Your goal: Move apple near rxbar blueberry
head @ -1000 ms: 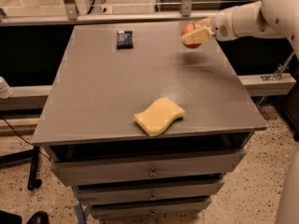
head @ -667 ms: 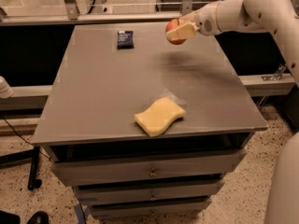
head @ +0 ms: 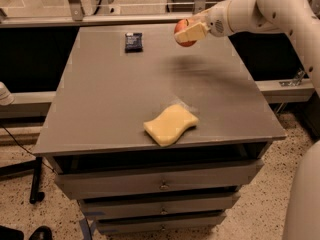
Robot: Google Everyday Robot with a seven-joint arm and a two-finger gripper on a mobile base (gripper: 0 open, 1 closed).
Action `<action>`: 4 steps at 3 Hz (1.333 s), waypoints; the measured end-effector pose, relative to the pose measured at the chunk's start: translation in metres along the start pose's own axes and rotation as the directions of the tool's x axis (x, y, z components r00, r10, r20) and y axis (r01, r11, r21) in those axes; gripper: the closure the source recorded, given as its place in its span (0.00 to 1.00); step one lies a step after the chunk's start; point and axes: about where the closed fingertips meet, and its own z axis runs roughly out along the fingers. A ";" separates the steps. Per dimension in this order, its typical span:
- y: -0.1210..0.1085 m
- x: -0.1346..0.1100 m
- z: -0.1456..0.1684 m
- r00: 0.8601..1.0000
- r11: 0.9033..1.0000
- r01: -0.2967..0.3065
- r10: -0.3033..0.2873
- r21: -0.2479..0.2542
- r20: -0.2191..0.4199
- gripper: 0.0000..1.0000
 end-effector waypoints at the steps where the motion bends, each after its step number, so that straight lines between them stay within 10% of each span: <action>1: -0.008 -0.014 0.025 0.999 0.999 0.027 -0.028 0.024 0.022 1.00; 4: -0.003 -0.007 0.107 0.995 0.997 0.066 -0.069 -0.040 -0.074 1.00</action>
Offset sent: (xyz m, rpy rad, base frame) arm 0.0766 0.0684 -0.0006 -0.0292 -0.0743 0.0258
